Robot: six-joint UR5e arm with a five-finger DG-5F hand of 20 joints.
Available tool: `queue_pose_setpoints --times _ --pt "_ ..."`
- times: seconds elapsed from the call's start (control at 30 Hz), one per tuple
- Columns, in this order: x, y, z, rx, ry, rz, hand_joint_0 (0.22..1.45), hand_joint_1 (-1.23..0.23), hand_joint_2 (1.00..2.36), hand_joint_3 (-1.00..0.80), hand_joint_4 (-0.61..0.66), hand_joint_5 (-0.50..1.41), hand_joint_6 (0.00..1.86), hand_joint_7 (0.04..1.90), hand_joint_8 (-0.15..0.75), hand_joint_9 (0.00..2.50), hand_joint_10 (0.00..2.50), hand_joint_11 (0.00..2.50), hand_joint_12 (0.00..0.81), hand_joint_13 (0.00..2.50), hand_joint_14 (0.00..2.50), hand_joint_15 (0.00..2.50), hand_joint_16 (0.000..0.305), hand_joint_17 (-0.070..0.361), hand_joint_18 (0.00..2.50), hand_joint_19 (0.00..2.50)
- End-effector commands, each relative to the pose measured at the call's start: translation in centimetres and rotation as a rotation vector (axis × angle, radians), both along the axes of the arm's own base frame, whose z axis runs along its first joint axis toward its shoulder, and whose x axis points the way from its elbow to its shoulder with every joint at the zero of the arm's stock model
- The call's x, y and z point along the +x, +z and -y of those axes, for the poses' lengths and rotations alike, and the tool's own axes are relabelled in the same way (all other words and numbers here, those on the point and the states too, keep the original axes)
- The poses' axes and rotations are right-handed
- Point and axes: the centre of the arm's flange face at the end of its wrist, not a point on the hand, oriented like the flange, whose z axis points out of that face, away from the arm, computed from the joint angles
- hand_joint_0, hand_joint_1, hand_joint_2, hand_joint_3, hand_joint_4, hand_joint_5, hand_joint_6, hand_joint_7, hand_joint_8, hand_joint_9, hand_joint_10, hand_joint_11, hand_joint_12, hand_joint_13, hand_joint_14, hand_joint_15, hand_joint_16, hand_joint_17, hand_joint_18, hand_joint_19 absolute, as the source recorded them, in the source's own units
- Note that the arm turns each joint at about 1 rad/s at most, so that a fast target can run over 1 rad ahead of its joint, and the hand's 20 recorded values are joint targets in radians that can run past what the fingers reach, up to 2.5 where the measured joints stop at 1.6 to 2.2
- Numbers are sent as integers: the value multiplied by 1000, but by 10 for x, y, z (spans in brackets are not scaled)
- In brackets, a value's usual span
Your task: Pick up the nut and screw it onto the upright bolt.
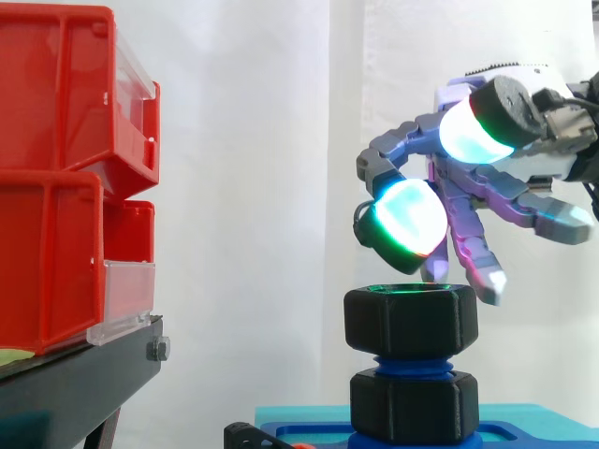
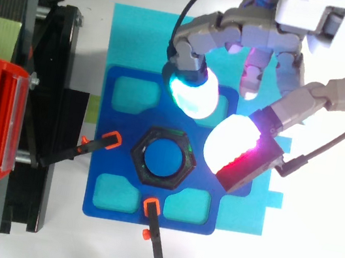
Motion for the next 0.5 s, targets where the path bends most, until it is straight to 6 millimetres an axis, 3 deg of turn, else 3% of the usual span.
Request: queue_pose_setpoints --times 0.0,0.27,0.47 --pt "0 4 -3 -6 0 -14 493 -424 1000 -500 220 4 505 1029 304 1804 14 367 269 1313 8 198 38 84 899 356" --pt "7 -2 -11 -4 4 23 474 -436 1000 -500 224 -87 503 761 292 1447 7 187 309 994 4 111 45 101 788 334" --pt "8 -22 -23 14 1 47 454 -405 1000 -500 201 -112 502 674 278 1140 0 8 330 662 0 0 46 103 441 176"
